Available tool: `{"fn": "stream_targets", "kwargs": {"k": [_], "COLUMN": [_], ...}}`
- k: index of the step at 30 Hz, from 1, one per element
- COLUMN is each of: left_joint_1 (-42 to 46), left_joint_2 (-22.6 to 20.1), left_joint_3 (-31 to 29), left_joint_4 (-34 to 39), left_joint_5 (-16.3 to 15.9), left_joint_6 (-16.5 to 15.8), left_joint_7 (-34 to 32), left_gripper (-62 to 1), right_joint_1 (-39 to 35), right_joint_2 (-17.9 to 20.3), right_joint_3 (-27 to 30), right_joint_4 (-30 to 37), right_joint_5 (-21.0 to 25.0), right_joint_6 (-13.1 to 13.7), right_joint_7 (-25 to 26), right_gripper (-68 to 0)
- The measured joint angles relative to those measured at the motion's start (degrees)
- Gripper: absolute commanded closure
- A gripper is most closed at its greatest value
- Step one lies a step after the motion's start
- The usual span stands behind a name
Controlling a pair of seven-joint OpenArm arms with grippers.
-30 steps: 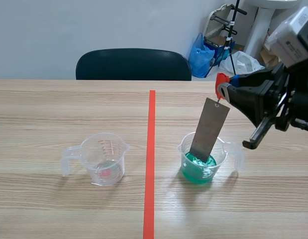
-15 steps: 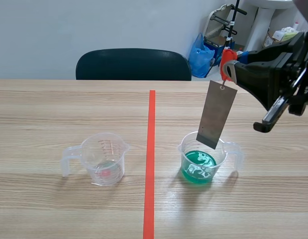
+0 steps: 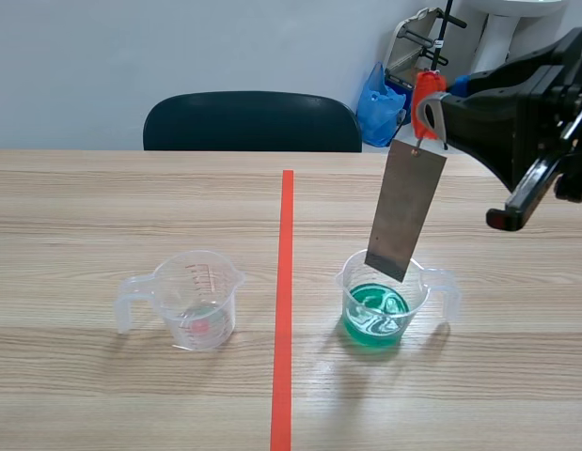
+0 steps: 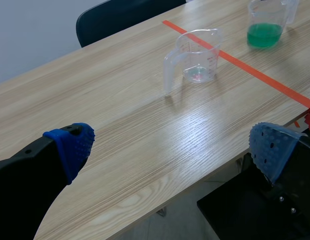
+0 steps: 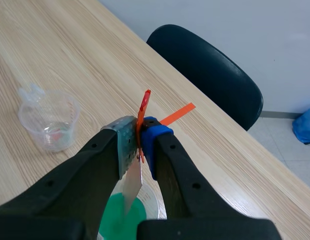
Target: Do the redox reaction experiment
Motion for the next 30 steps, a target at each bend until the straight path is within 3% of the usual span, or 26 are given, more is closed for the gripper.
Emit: {"fn": "stream_targets", "kwargs": {"k": [26, 30], "left_joint_1": [0.00, 0.00], "left_joint_2": [0.00, 0.00], "left_joint_3": [0.00, 0.00], "left_joint_4": [0.00, 0.00], "left_joint_5": [0.00, 0.00], "left_joint_6": [0.00, 0.00], "left_joint_7": [0.00, 0.00], "left_gripper": [-62.3, -62.3], "right_joint_1": [0.00, 0.00], "right_joint_2": [0.00, 0.00], "right_joint_3": [0.00, 0.59], "right_joint_4": [0.22, 0.22], "right_joint_5": [0.00, 1.79], "right_joint_6": [-0.02, -0.02], "right_joint_7": [-1.84, -1.84], "right_gripper": [-0.6, -0.6]}}
